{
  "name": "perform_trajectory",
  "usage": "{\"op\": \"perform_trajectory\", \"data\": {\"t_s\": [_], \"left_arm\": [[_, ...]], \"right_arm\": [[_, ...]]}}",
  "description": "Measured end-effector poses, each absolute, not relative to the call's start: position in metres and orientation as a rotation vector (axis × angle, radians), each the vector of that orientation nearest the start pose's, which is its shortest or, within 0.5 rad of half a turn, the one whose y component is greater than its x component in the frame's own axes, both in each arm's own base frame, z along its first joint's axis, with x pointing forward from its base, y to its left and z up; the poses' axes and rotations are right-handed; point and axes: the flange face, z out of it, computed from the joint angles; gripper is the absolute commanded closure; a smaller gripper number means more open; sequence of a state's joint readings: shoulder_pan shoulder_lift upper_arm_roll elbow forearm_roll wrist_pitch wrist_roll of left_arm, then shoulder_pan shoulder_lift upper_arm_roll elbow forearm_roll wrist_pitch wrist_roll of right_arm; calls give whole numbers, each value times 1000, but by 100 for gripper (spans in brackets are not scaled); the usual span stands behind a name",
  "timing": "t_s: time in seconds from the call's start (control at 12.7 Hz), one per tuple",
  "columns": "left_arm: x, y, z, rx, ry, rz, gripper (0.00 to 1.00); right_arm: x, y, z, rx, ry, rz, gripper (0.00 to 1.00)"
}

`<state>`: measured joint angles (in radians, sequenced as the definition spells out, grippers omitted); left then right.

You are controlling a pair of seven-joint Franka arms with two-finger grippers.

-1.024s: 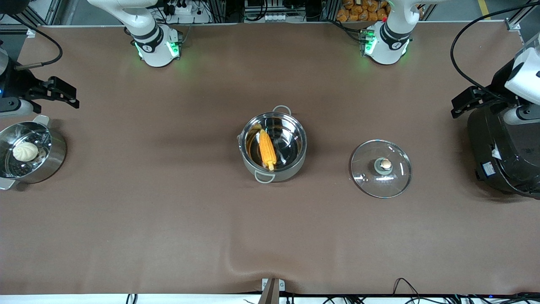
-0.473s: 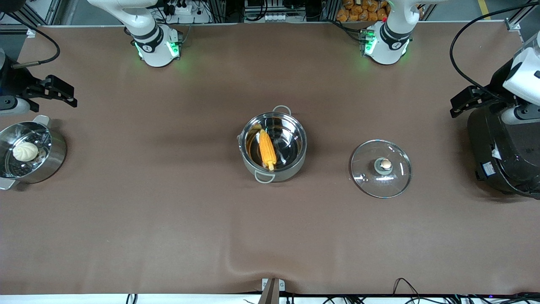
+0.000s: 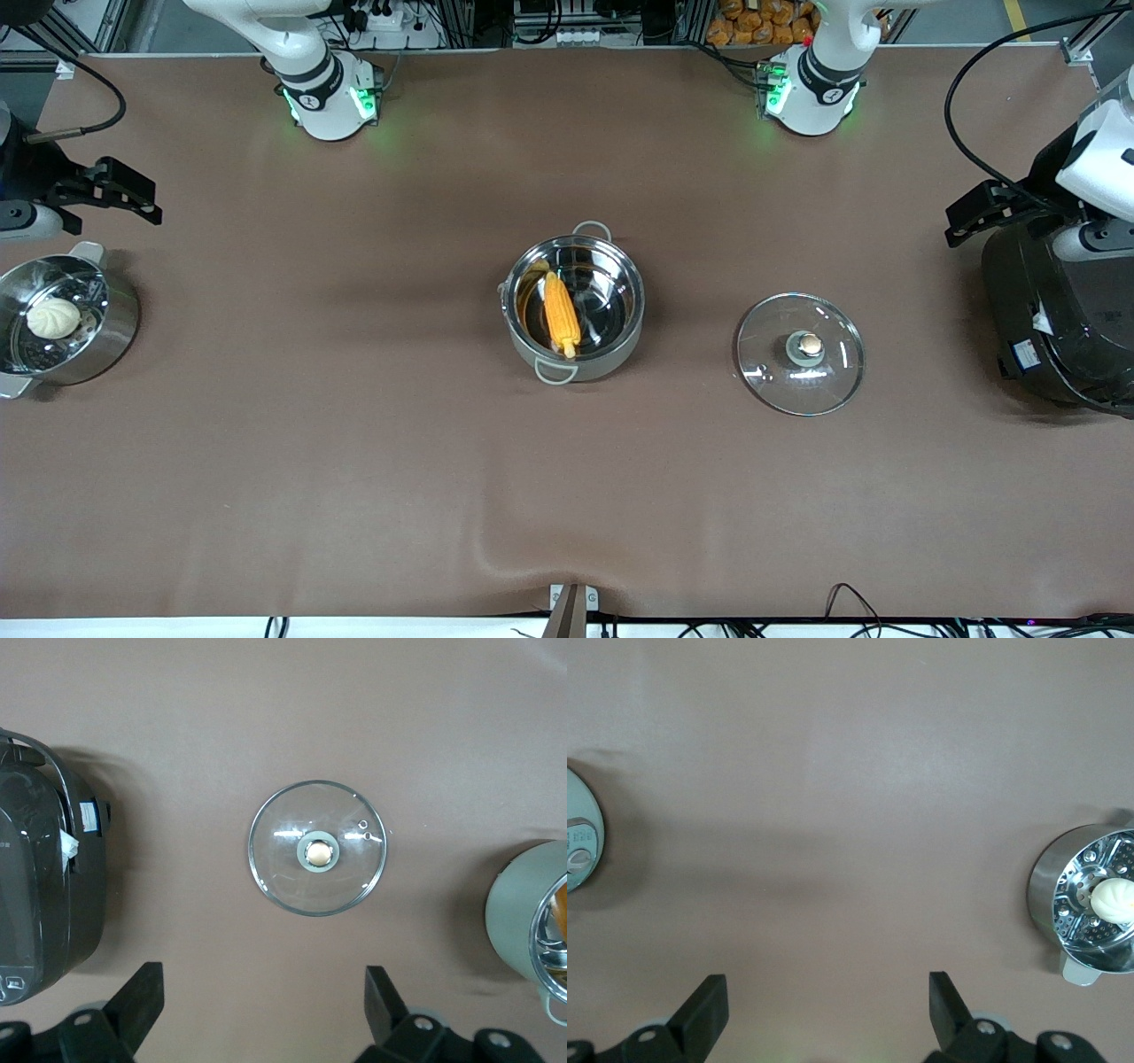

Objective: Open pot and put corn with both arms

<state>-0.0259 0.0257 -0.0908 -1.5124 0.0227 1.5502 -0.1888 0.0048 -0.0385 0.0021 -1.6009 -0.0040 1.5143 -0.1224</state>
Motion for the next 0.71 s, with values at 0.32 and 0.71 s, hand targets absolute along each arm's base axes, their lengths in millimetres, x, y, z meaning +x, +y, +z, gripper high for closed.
{"op": "perform_trajectory", "data": {"t_s": [0.32, 0.71], "left_arm": [[556, -64, 636, -3120, -108, -8, 0], [552, -61, 643, -3117, -116, 18, 0]], "right_arm": [[536, 3, 626, -3135, -203, 76, 0], [536, 3, 626, -3135, -204, 77, 0]]}}
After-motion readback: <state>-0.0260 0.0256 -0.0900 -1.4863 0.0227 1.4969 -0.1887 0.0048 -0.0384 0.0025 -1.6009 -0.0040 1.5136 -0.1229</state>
